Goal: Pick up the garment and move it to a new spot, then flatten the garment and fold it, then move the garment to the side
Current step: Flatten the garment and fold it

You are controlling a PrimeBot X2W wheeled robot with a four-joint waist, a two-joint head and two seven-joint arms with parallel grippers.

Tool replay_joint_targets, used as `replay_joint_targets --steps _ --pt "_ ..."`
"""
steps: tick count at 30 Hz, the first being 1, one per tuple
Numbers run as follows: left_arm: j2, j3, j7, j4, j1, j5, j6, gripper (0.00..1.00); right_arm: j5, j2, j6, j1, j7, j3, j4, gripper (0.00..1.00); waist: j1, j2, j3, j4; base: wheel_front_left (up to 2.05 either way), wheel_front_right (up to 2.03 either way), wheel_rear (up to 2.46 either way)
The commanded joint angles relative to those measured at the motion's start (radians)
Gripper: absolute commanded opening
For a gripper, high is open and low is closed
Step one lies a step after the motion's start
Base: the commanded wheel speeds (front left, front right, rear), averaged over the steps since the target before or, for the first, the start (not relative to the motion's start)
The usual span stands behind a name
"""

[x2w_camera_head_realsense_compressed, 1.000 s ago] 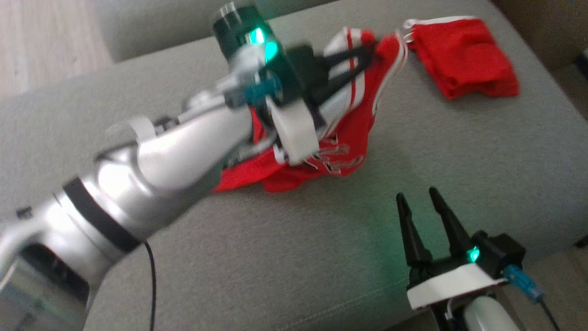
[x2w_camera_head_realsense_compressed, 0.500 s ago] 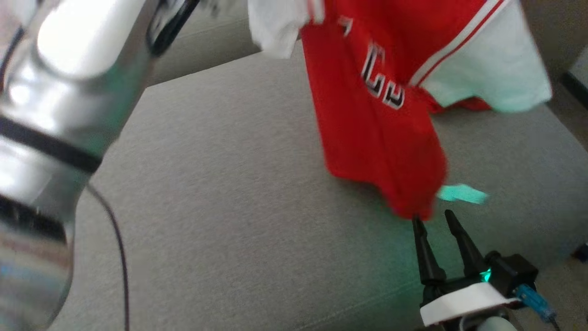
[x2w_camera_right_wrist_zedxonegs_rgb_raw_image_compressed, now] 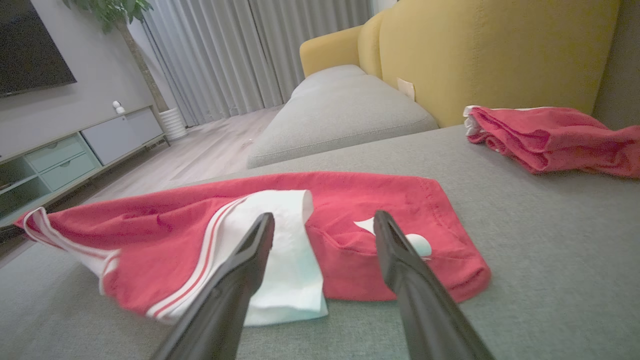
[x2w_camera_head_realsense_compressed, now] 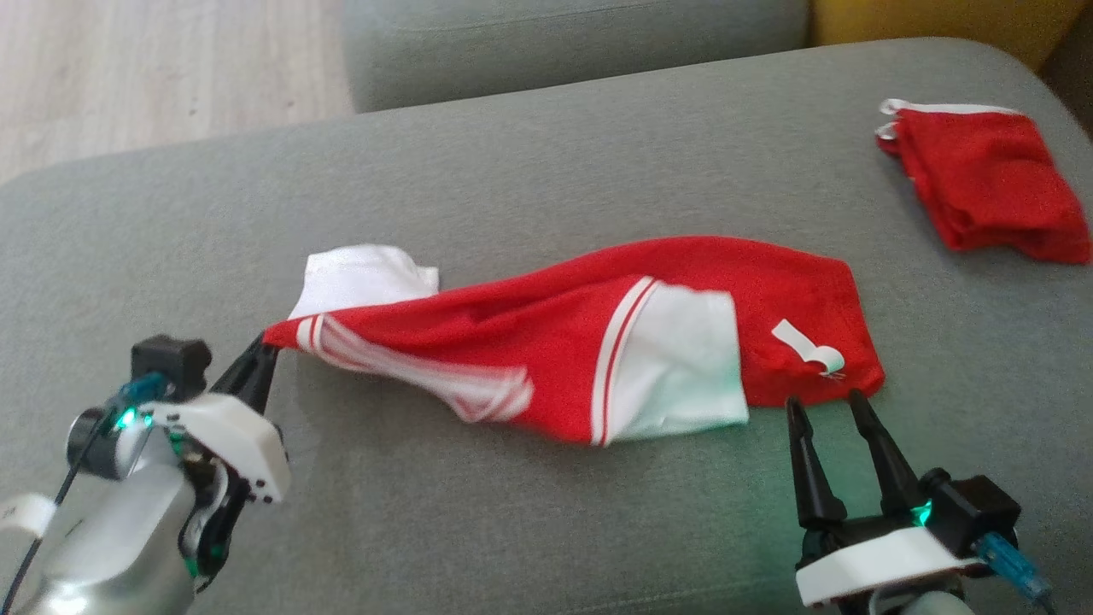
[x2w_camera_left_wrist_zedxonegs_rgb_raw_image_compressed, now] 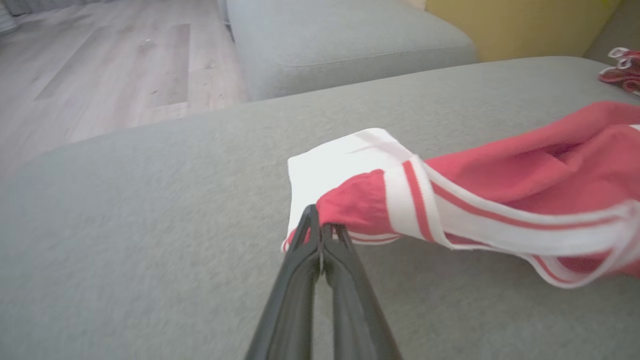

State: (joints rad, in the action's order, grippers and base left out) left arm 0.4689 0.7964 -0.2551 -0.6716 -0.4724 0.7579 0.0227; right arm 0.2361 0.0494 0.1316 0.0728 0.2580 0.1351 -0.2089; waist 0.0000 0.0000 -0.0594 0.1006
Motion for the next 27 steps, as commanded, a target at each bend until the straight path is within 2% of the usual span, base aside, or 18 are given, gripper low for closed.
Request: replay_joint_targets --steps 1,4,5,7,9,13,17,21,24,27 --pt "0.050 -0.082 -0.007 0.061 -0.045 -0.022 0.025 0.00 -0.010 0.010 -0.001 -0.026 0.004 0.024 0.033 1.00 0.0000 0.0000 -0.016 -0.033 0.00 0.00 0.00" --pt "0.059 -0.160 -0.007 0.124 0.009 -0.070 0.070 0.00 -0.011 0.017 -0.001 -0.029 0.004 0.027 0.033 1.00 0.0000 0.0000 -0.024 -0.059 0.00 0.00 0.00" --pt "0.056 -0.185 -0.007 0.143 0.018 -0.088 0.077 0.27 -0.011 0.019 -0.001 -0.030 0.004 0.026 0.033 1.00 0.0000 0.0000 -0.027 -0.067 0.00 0.00 0.00" --pt "0.051 -0.233 -0.007 0.180 0.022 -0.140 0.094 0.67 -0.012 0.022 -0.001 -0.033 0.004 0.032 0.031 1.00 0.0000 0.0000 -0.033 -0.077 0.00 0.00 0.00" --pt "0.038 -0.281 -0.007 0.215 0.016 -0.191 0.105 1.00 -0.012 0.024 -0.001 -0.039 0.004 0.036 0.029 1.00 0.0000 0.0000 -0.040 -0.084 0.00 0.00 0.00" --pt "0.017 -0.350 -0.007 0.260 -0.030 -0.308 0.096 1.00 -0.015 0.029 -0.001 -0.052 0.004 0.038 0.030 1.00 0.0000 0.0000 -0.060 -0.100 0.00 0.00 0.00" --pt "0.012 -0.385 -0.007 0.211 -0.080 -0.356 0.081 1.00 -0.016 0.036 -0.001 -0.060 0.004 0.044 0.028 1.00 0.0000 0.0000 -0.073 -0.105 0.00 0.00 0.00" --pt "-0.004 -0.434 -0.007 0.204 -0.124 -0.402 0.085 1.00 -0.018 0.038 -0.001 -0.066 0.004 0.041 0.033 1.00 0.0000 0.0000 -0.087 -0.107 0.00 0.00 0.00" --pt "-0.042 -0.427 -0.007 0.283 -0.090 -0.438 0.048 1.00 -0.019 0.037 -0.001 -0.062 0.004 0.032 0.036 1.00 0.0000 0.0000 -0.098 -0.112 0.00 0.00 0.00" --pt "-0.096 -0.365 -0.007 0.361 -0.011 -0.483 -0.009 1.00 -0.019 0.033 -0.001 -0.059 0.004 0.028 0.033 1.00 0.0000 0.0000 -0.100 -0.117 0.00 0.00 0.00"
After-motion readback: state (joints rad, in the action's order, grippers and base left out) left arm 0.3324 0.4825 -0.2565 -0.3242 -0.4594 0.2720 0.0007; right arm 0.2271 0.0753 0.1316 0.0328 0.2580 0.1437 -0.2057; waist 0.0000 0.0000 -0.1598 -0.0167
